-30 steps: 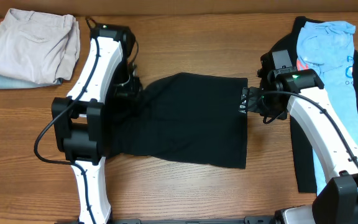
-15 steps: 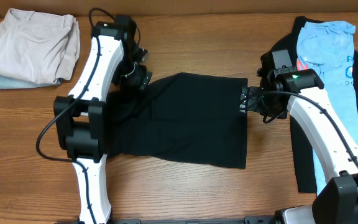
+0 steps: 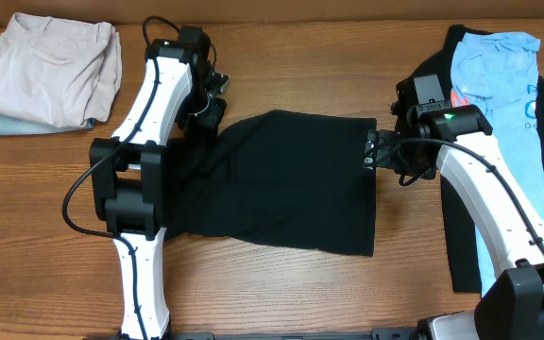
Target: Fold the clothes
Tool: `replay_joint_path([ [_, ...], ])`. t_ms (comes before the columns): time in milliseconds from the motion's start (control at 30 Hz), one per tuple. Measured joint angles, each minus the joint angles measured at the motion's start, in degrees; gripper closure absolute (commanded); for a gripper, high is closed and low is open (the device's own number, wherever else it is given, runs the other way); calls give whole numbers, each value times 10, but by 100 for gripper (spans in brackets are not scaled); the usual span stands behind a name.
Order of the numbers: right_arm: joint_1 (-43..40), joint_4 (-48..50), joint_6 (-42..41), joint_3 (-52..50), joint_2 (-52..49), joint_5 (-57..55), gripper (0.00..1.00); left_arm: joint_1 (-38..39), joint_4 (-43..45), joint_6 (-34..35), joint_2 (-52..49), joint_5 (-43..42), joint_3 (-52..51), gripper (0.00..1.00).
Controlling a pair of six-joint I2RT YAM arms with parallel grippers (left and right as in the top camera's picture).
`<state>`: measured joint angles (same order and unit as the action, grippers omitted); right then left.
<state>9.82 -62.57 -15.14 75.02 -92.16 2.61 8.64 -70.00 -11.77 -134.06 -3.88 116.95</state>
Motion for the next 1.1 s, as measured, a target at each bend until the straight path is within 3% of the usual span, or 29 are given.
replay_joint_path([
  [167,0,20,0,0,0,0,12,0,-11,11,-2,16,24,96],
  [500,0,155,8,0,-8,-6,9,0,-63,61,-5,50,281,96],
  [633,0,209,19,0,-42,-32,9,0,-58,76,-5,52,326,96],
  [967,-5,312,32,0,-161,-85,24,-9,-52,143,-5,112,328,96],
  [1100,-12,342,34,0,-188,-91,34,-24,-52,160,-5,128,328,96],
])
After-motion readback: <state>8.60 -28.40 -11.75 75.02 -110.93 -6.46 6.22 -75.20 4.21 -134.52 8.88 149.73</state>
